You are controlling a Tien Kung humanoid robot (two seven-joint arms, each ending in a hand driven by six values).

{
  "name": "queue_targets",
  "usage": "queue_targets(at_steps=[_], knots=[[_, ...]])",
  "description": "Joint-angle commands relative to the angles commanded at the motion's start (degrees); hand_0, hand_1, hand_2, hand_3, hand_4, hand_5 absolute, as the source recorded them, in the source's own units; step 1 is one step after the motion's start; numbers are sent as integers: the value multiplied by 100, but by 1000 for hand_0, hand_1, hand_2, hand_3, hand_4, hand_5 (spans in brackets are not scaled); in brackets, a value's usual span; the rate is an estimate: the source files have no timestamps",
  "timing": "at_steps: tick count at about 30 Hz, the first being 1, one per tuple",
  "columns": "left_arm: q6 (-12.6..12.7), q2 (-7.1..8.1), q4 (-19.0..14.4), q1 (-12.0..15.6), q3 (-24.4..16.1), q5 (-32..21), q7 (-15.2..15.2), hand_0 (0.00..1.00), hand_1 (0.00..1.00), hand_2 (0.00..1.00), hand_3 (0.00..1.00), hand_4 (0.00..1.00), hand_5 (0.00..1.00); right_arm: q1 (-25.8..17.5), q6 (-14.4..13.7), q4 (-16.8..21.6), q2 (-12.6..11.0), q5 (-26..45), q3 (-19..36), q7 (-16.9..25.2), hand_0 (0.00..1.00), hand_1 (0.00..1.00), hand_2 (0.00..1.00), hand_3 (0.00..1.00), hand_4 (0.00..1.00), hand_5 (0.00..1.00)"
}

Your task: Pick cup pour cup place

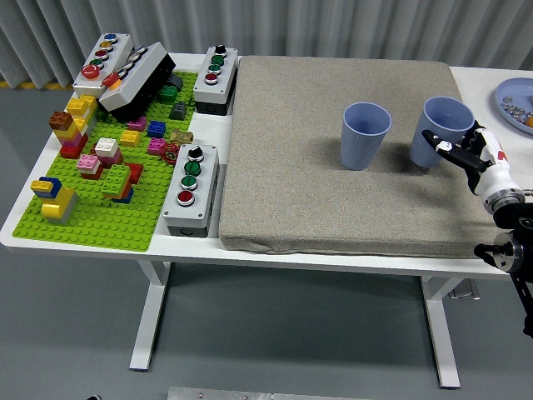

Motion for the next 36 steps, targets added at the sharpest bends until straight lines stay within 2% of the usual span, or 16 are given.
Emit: queue_targets(at_steps=[4, 9, 29, 36], knots=[[1, 6, 0, 2, 1, 0, 1, 806, 751, 810, 722, 516, 998, 8, -63, 236, -24, -357, 15, -45, 667, 583, 477, 527, 668, 138], [-1, 14, 0, -10, -3, 3, -2, 806, 752, 810, 722, 517, 998, 62, -295, 509, -79, -1118, -18, -207, 673, 591, 482, 531, 669, 138], [4, 35, 0, -53, -38, 8, -2, 805, 751, 810, 721, 517, 998, 437, -637, 786, -202, -2763, -428, -491, 692, 603, 487, 540, 670, 159], [3, 42, 0, -53, -36, 9, 3, 806, 752, 810, 721, 517, 998, 523, -792, 880, -213, -3686, -572, -579, 697, 605, 486, 541, 672, 164]])
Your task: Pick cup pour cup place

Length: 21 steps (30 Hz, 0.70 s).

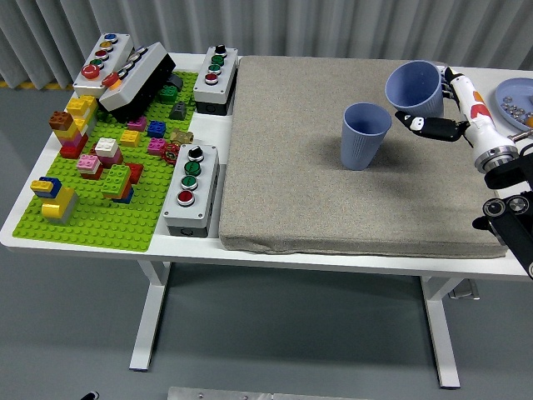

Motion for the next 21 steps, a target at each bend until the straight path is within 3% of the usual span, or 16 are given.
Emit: queue_targets(at_steps=[10, 21], knots=[[2, 8, 0, -12, -5, -1, -1, 805, 751, 811, 722, 518, 998, 135, -166, -14, -170, -971, -378, -63, 700, 606, 485, 540, 671, 166], [5, 23, 0, -8, -8, 7, 3, 806, 751, 811, 721, 515, 998, 292, -269, 65, -258, -1269, -645, -159, 706, 609, 484, 539, 674, 176]])
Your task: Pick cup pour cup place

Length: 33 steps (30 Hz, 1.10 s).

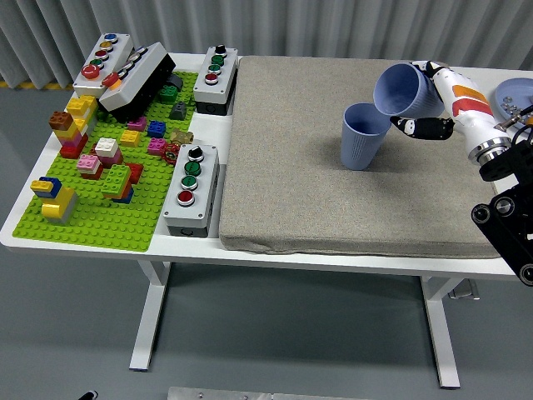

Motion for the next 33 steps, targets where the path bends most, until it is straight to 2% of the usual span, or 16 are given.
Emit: queue_targets(at_steps=[13, 33], knots=[[4, 7, 0, 0, -23, 12, 1, 806, 752, 812, 721, 516, 998, 127, -199, -103, -95, -120, -344, 5, 709, 612, 483, 538, 673, 180], [10, 26, 0, -49, -45, 20, -1, 806, 753, 813, 723, 514, 998, 386, -250, -278, -265, -77, -735, 4, 716, 615, 481, 531, 682, 194]])
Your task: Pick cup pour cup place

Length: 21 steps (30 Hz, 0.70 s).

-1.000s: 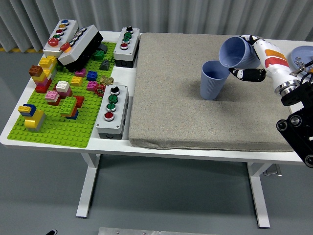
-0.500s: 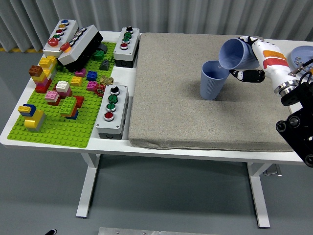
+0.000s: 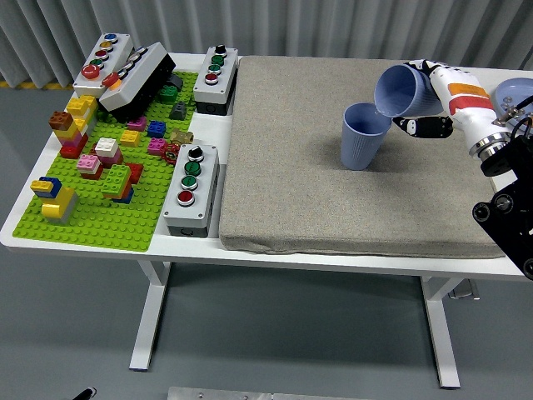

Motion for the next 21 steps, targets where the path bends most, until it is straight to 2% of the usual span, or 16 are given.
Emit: queue_targets(at_steps=[12, 21], knots=[[2, 14, 0, -6, 4, -3, 4, 806, 753, 814, 722, 515, 998, 126, 23, -56, -65, -90, -174, -73, 726, 618, 481, 530, 683, 194], [4, 18, 0, 4, 32, -25, 8, 806, 753, 814, 722, 517, 998, 226, -75, -202, -69, -188, -383, -138, 728, 620, 481, 528, 682, 195]])
